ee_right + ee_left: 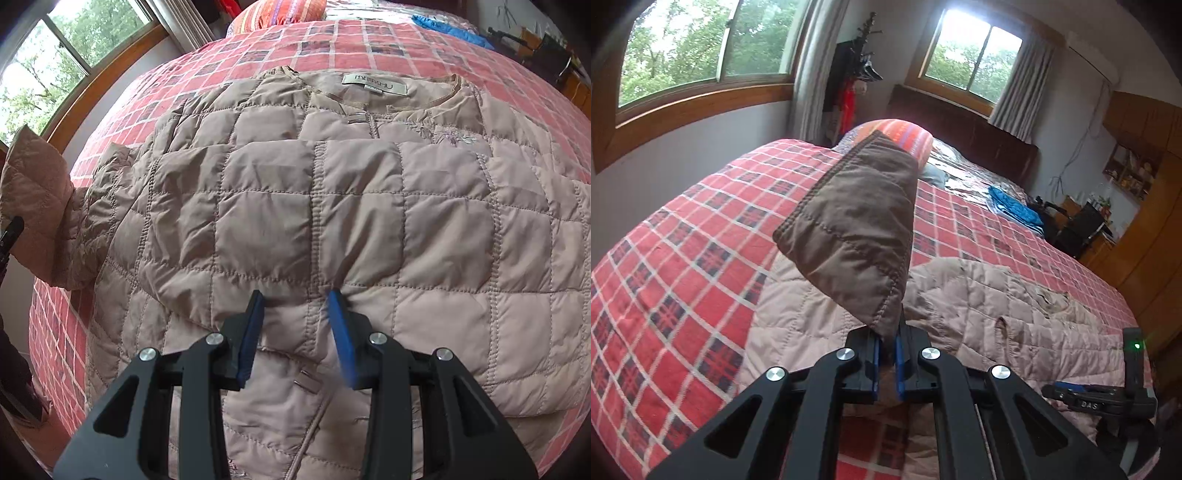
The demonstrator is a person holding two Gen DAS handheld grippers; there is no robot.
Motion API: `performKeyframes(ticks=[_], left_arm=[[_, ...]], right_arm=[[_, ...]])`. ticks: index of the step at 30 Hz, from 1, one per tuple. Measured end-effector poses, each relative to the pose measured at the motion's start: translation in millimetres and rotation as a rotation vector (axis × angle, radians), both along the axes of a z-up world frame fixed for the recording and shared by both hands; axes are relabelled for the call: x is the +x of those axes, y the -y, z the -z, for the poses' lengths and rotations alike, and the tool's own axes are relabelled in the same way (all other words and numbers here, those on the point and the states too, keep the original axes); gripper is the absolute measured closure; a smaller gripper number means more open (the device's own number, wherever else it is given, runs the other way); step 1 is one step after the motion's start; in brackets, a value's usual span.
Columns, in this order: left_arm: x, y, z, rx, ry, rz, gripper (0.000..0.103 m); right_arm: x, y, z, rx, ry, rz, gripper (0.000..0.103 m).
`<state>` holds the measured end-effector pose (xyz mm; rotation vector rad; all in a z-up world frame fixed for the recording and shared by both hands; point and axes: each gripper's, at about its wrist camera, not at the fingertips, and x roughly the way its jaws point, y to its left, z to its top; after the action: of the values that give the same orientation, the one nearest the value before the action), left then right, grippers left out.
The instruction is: Fold large clothes
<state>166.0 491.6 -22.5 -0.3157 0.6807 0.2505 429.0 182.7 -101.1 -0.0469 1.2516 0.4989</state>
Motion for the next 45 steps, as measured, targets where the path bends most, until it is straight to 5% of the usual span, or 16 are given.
performKeyframes(ticks=[9,15,21,24,26,29,37,41,44,45], left_arm=[[28,67,38,0.022,-0.094,0.15,0.093],[36,81,64,0.001,-0.191,0.234,0.066],[-2,75,38,-0.111,-0.12,0.332,0.044],[-17,52,22,-0.15,-0.079,0.288,0.038],[-26,27,16,-0.098,-0.065,0.18,0.033],[-32,-15,23,-0.003,-0.1,0.007,0.033],[-31,-75,71,-0.357,-0.138,0.016,0.033],[-23,-67,79,-0.345,-0.148,0.02,0.035],[-20,-61,81,-0.306,-0.168,0.012,0.06],[-21,-61,82,-0.301,-0.17,0.009,0.074]], right_arm=[[-1,1,0,0.007,0.003,-0.003,0.066],[-2,1,-1,0.019,-0.003,-0.002,0.066],[-2,4,-4,0.041,-0.019,0.003,0.066],[-1,6,-6,0.057,-0.035,0.011,0.065],[-2,7,-10,0.083,-0.056,0.018,0.063],[-5,3,-18,0.143,-0.084,-0.003,0.062],[-6,-45,-39,0.26,-0.144,-0.083,0.059],[0,-70,-31,0.249,-0.177,-0.09,0.059],[1,-83,-20,0.218,-0.194,-0.098,0.068],[0,-84,-16,0.207,-0.191,-0.095,0.079]])
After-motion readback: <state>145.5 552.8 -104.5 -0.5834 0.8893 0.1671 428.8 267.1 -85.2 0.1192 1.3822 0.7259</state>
